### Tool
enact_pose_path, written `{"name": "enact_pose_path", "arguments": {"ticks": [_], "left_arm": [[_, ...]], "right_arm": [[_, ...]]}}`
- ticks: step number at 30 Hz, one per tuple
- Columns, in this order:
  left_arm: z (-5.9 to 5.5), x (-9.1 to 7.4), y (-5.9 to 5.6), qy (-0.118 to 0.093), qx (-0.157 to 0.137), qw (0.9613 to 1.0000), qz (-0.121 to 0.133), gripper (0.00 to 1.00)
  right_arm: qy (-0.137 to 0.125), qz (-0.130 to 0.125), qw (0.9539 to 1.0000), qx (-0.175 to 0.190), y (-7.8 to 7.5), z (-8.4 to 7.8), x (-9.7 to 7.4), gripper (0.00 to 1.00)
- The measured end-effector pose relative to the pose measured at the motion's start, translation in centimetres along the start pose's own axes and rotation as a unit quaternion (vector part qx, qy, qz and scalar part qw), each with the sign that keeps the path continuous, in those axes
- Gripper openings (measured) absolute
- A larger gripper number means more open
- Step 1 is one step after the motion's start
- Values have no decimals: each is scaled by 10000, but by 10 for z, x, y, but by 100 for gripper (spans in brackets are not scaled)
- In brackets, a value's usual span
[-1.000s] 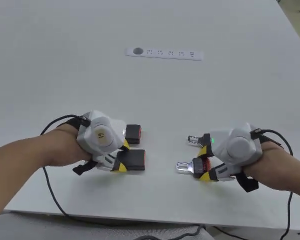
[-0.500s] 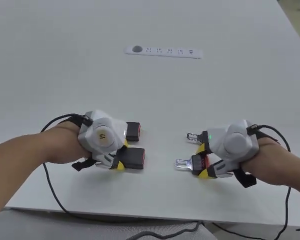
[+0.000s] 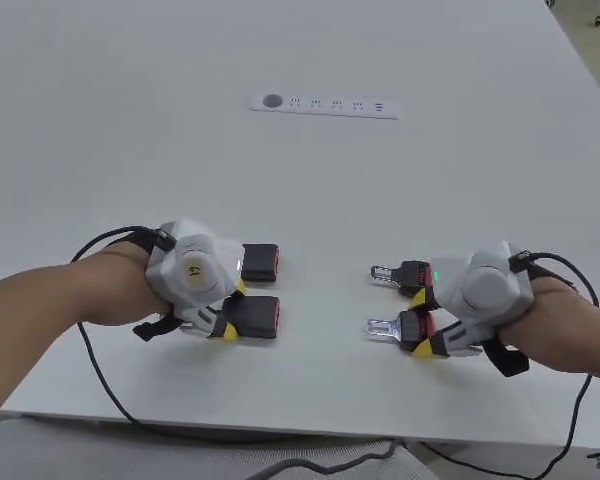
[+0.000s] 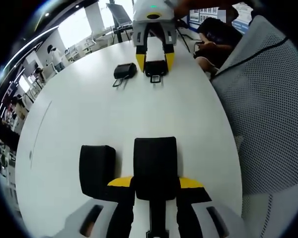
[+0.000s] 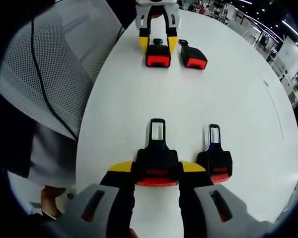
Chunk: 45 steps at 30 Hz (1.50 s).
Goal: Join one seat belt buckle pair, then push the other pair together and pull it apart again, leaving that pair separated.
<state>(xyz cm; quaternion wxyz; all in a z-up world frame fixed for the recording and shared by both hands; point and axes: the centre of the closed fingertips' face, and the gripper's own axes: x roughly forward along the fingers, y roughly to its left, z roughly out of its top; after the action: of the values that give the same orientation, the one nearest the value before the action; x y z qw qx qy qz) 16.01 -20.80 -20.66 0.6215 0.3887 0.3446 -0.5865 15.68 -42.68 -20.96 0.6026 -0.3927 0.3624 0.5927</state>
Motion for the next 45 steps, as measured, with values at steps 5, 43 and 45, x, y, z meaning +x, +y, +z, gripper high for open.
{"name": "enact_pose_path", "arguments": {"ticks": [5, 43, 45], "left_arm": [[-6, -4, -2, 58, -6, 10000, -5, 33], [-7, -4, -3, 233, -6, 9997, -11, 33], [-7, -4, -3, 285, 9, 9996, -13, 33]], "right_arm": [[-24, -22, 10000, 38, 1, 0, -1, 33], [-148, -134, 9995, 230, -1, 12, 4, 32], [-162, -125, 9996, 208, 0, 16, 5, 32]]}}
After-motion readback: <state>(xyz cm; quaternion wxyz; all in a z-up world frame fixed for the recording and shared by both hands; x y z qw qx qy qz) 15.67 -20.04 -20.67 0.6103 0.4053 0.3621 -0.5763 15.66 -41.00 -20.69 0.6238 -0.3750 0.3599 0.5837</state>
